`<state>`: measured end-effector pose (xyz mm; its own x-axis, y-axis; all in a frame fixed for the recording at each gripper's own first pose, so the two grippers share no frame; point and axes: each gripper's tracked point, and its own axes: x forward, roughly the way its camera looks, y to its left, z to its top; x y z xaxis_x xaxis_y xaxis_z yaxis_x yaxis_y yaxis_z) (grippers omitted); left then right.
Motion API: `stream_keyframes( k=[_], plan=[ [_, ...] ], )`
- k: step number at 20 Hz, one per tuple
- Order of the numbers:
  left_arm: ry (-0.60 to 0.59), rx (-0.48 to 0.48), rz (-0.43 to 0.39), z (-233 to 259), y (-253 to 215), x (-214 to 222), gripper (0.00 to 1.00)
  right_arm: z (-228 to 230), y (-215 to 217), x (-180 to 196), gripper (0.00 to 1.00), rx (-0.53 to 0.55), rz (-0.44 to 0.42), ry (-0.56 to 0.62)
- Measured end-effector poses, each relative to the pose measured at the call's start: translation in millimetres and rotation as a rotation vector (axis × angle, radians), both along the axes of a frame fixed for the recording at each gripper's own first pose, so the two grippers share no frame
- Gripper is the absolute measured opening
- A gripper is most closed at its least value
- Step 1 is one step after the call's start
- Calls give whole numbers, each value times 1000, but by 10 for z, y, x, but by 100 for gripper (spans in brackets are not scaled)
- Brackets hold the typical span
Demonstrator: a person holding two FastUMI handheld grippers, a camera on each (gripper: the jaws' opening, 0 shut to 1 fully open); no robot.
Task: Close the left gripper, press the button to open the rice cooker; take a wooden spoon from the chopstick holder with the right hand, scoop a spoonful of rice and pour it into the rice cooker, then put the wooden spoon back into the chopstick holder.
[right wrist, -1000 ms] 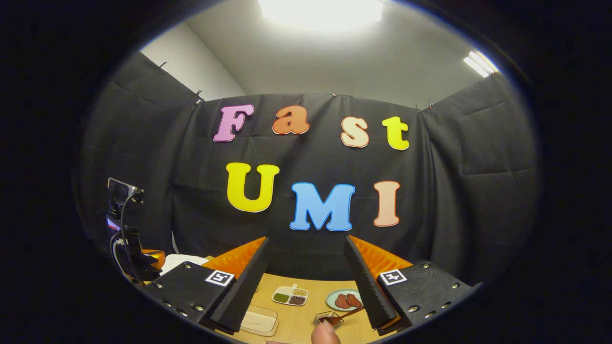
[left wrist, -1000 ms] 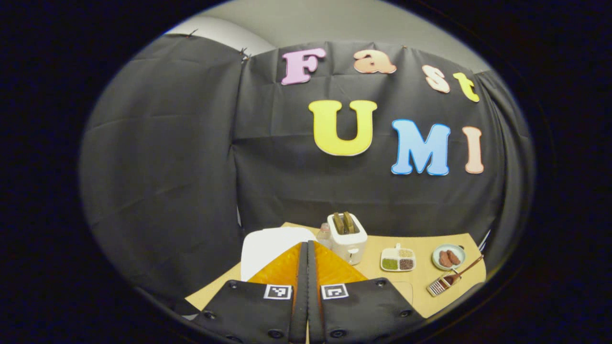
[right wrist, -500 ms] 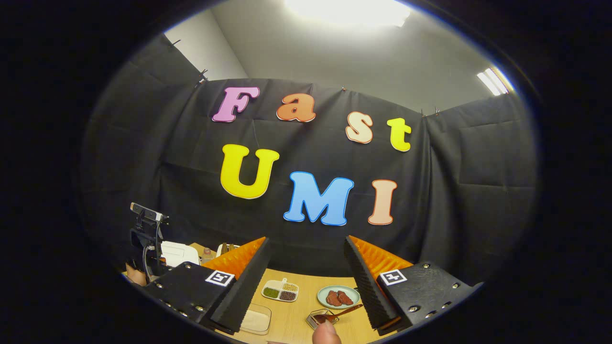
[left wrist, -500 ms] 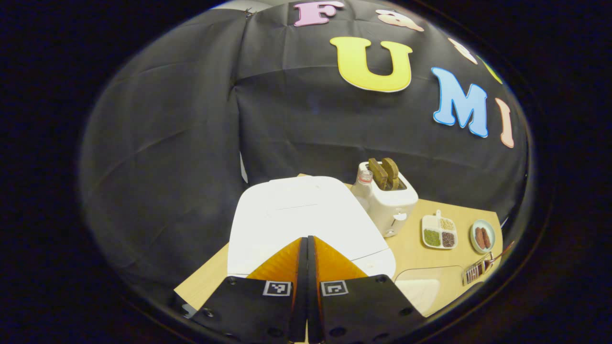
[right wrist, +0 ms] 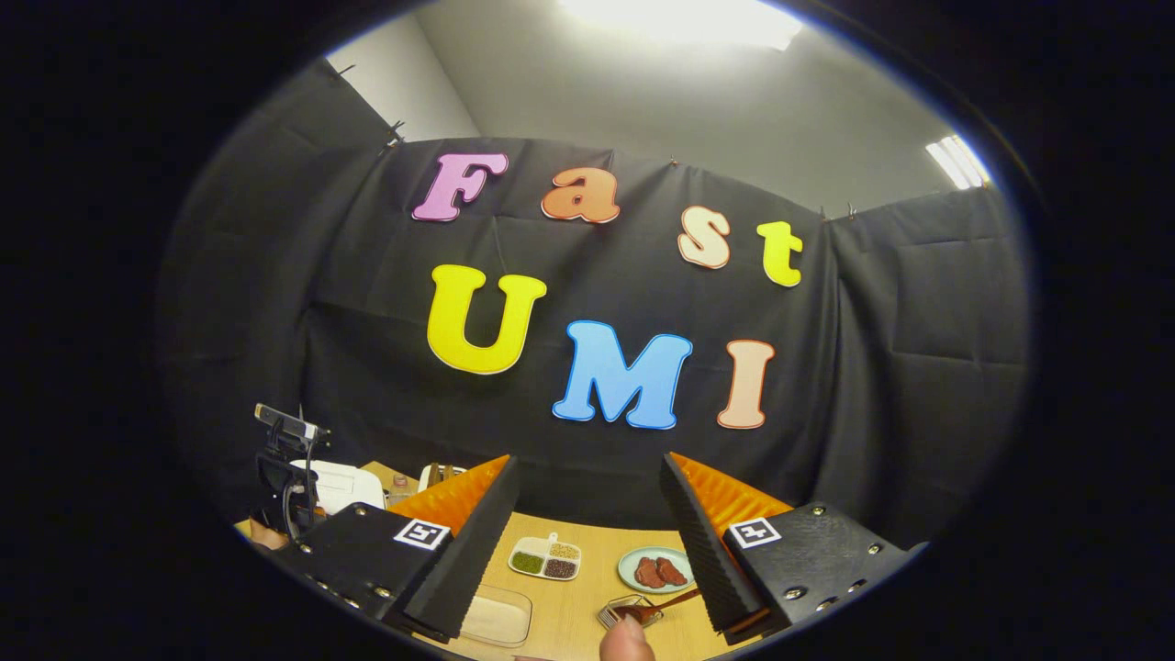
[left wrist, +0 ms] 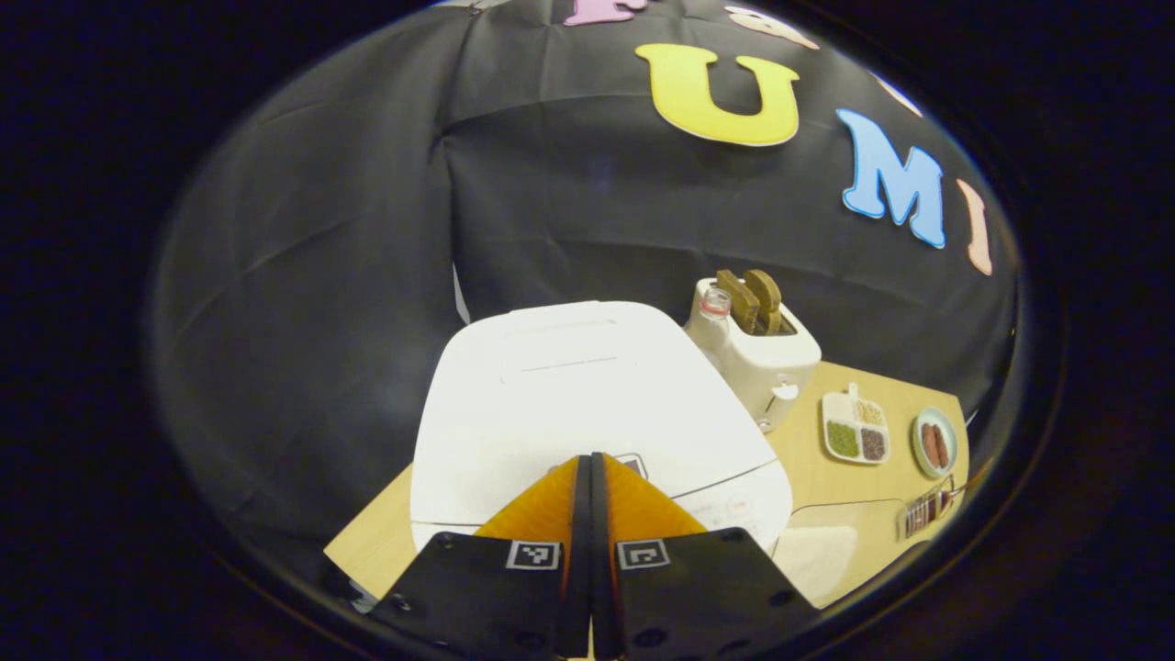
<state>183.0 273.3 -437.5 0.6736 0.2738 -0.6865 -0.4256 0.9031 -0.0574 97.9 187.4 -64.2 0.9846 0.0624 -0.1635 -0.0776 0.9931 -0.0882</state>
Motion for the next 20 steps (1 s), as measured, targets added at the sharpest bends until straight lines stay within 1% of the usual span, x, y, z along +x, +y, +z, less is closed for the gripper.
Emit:
stream_keyframes(
  k=[1, 4, 6, 8, 13, 16, 20],
  plan=[
    [-67, -7, 22, 144, 44, 55, 9, 14, -2, 8, 95, 2, -1, -2],
    [-214, 82, 10, 638, 196, 189, 9, -7, -47, -1, 95, 8, -8, 1],
    [-276, 118, 11, 891, 245, 221, 8, 17, -101, -30, 95, 4, -14, -5],
    [-317, 106, 26, 1070, 262, 230, 9, 33, -168, -62, 95, 1, -22, -10],
    [-326, 58, 36, 1089, 191, 73, 8, 39, -384, -134, 95, -6, -49, -17],
    [-346, 34, 25, 1178, 114, -35, 9, 37, -495, -187, 95, 0, -60, -19],
    [-365, 48, 15, 1315, 52, -195, 9, -27, -666, -236, 95, 9, -71, -13]
  ],
)
